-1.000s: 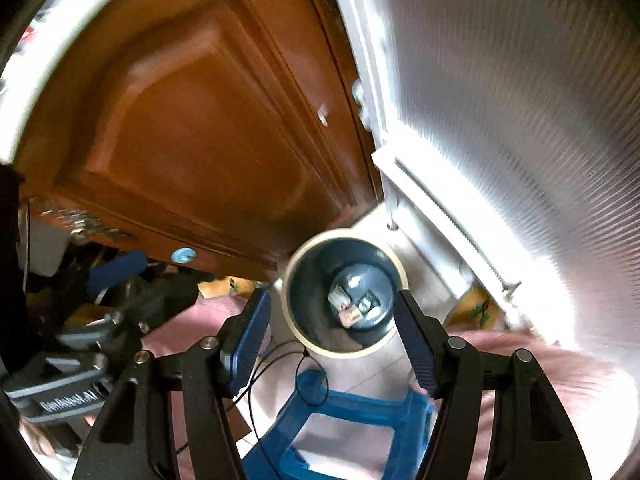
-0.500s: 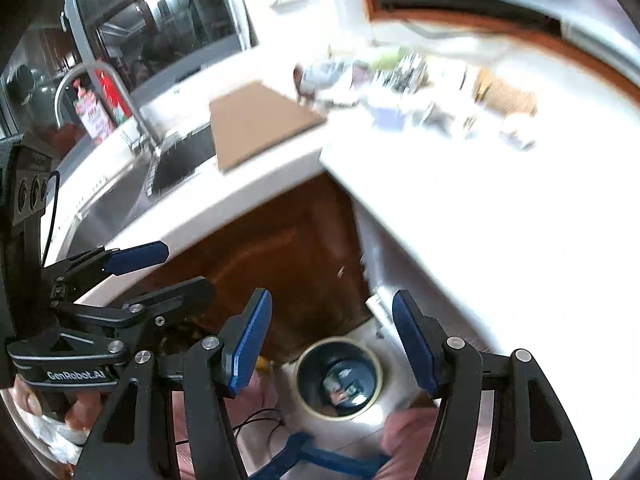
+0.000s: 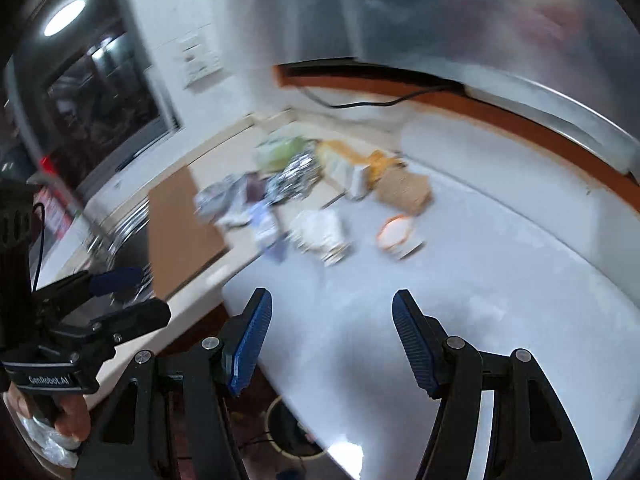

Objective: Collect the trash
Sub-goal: 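Raise both tools back up to the counter, then grasp the orange-rimmed cake cup with the right gripper while the left grasps the tissue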

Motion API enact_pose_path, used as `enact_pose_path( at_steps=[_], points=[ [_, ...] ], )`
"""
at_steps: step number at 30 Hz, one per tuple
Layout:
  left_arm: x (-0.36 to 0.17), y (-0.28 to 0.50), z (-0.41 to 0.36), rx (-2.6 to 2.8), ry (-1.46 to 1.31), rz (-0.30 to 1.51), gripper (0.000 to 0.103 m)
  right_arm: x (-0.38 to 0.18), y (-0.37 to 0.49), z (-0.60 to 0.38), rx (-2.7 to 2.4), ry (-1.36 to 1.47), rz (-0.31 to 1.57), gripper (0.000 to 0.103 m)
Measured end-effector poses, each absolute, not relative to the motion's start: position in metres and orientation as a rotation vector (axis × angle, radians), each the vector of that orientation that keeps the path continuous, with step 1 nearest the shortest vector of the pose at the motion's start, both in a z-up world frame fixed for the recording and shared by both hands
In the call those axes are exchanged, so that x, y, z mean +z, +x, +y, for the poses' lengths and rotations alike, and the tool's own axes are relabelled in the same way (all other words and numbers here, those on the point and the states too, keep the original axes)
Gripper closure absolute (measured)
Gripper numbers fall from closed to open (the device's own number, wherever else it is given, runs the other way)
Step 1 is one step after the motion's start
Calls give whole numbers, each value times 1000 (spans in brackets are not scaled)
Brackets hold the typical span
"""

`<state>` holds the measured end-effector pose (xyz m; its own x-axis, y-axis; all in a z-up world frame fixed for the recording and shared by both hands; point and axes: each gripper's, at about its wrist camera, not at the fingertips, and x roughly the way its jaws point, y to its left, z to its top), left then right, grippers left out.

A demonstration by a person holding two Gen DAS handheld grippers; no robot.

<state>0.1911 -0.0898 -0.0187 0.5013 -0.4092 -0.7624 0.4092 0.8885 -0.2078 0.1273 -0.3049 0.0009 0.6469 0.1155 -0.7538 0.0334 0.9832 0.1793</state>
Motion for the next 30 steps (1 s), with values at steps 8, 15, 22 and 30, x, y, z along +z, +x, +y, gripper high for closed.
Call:
enact_pose_path(
  at_steps=[8,15,22,30],
  points=[
    [-51,294,-140,-492,-28,995,24,-33,211,-367,-42,286,958,41],
    [-101,344,-155,-463,-73,1086,35,-93,259,-402,-92,401,1049,47],
    [-131,360,-165,-457,-80,1121,35,-135,284,-418,-71,530,1086,47],
    [-144,364,-177,-436,-51,1139,35,-156,305,-402,-48,530,1116,62]
  ],
)
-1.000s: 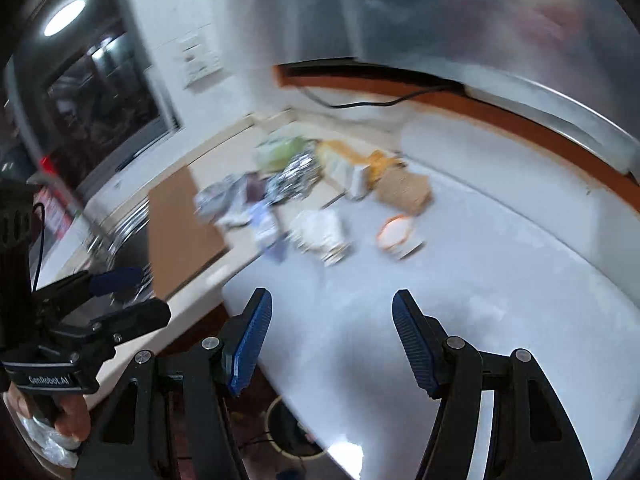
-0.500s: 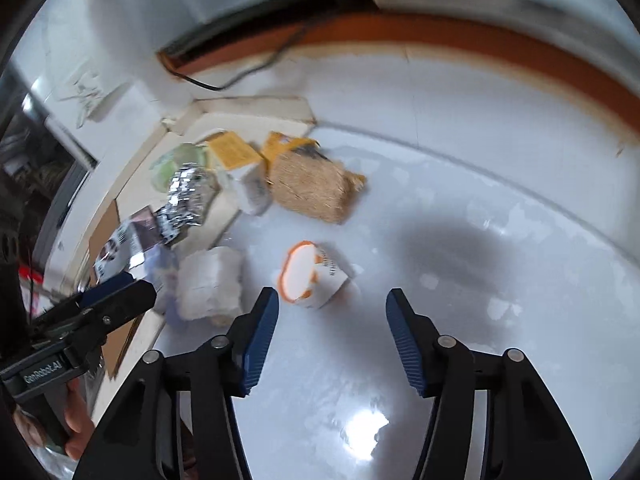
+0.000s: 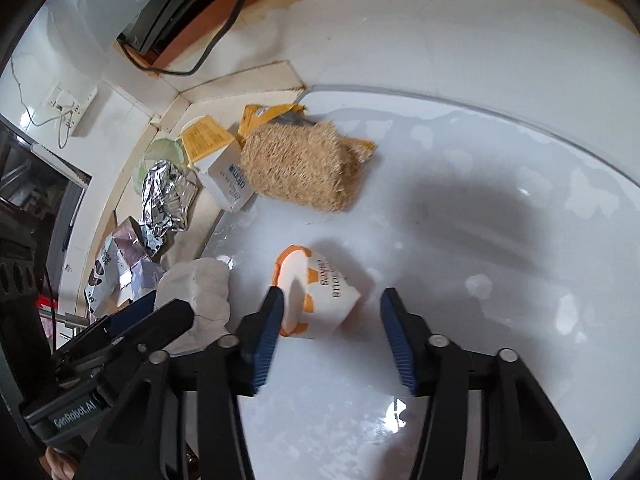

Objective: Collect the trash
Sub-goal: 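Grasp the orange-rimmed cake cup with the right gripper while the left grasps the tissue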

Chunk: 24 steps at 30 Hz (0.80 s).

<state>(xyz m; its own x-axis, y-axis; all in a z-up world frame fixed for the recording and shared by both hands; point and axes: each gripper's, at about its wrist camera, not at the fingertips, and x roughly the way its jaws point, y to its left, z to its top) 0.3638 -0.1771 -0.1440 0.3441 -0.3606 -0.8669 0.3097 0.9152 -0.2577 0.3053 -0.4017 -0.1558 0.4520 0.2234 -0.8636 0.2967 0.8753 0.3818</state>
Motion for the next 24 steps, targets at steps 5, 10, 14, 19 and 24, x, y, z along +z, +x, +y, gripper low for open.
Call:
enact_pose_path(
  at_steps=[5,10,14,19,24],
  points=[
    [-151,365,-179,-419,-46,1140,45,-160,306,-394,-33,538,1097,75],
    [-148,360,-181,-402,-49,1106,63,-153,296,-387,-23,543,1065,81],
    [-142,351,-180,-385,-43,1080,73,-142,286,-377,-30,495,1048,82],
    [-114,330,-167,-394,-67,1035,76,-116,263,-369,-22,484,1019,82],
    [-67,284,-144,-432,-66,969,79,-80,229,-358,8,469,971,82]
  ],
)
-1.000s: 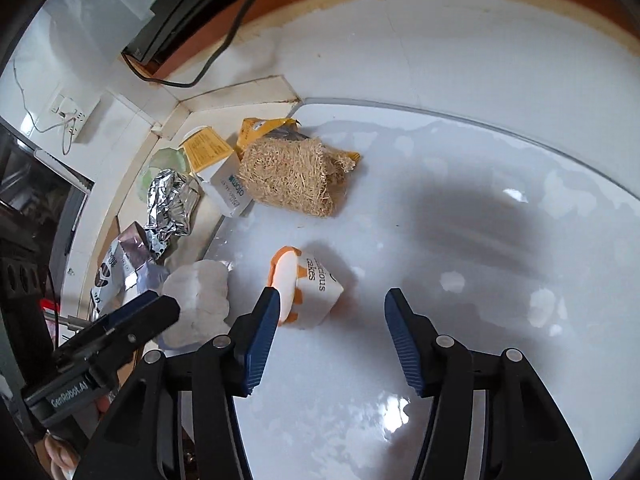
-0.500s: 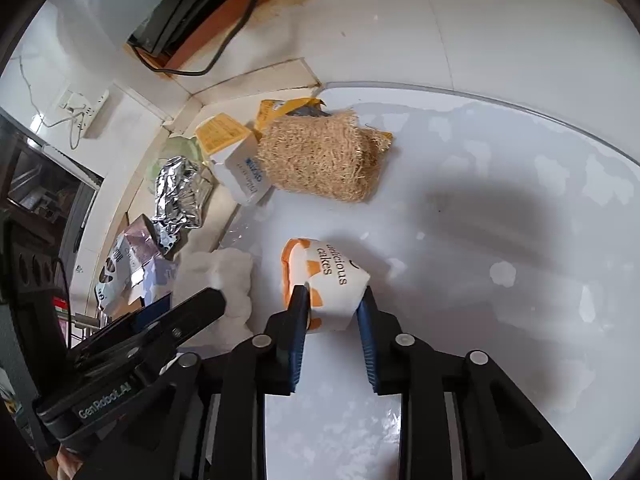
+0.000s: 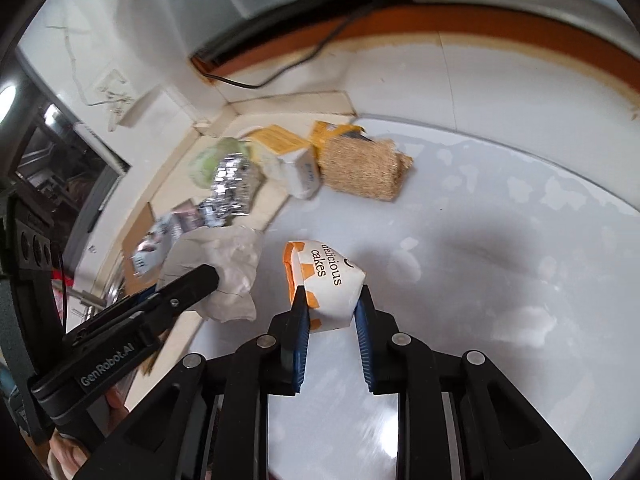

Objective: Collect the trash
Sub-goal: 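Grasp the orange-rimmed cake cup with the right gripper while the left grasps the tissue, then lower both items into the floor bin and open both grippers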

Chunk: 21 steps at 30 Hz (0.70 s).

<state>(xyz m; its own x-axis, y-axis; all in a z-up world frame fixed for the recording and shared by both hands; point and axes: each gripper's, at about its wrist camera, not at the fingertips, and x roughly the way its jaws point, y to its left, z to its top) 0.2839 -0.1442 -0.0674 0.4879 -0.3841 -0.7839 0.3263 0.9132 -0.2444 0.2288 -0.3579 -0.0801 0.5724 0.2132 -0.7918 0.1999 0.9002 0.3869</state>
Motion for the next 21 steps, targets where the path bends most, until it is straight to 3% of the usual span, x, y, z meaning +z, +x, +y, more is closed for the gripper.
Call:
enact_pose_path(
  at_steps=[12,21],
  points=[
    [4,144,-73,-509,-50,862,79,-14,123,-296,129,432,909,82],
    [-8,32,-34,-483,59,774,79,-23,47,-224,214,328,916,82]
  ],
)
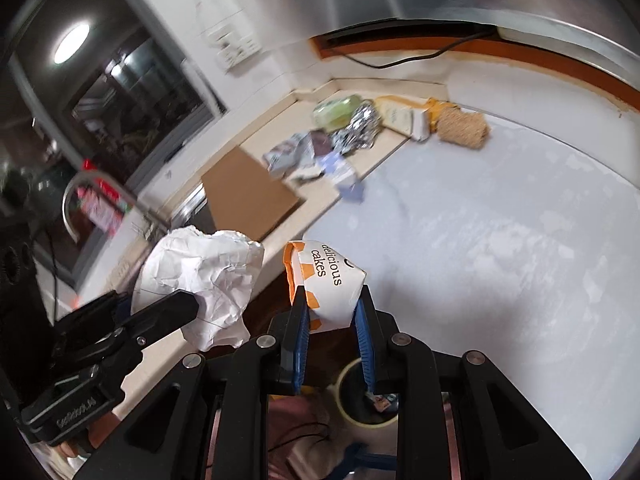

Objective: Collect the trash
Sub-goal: 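Lower both items into the floor bin and open both grippers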

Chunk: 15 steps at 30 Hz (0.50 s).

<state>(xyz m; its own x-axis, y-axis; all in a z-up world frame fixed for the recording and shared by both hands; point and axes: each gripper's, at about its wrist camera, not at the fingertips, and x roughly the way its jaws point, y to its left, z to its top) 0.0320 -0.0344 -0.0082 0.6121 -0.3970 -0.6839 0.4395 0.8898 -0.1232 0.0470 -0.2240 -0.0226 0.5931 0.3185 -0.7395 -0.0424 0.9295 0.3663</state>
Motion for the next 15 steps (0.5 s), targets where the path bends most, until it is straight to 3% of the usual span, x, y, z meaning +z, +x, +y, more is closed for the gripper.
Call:
enact_pose_path(
  at_steps=[8,15],
  points=[
    [-71,-21,-16,-419,110,777,79,-63,-2,-164,202,162,898,82],
    [-148,-27,3,-376,78,890,79,-133,-20,-136,193,91,985,82]
  ],
)
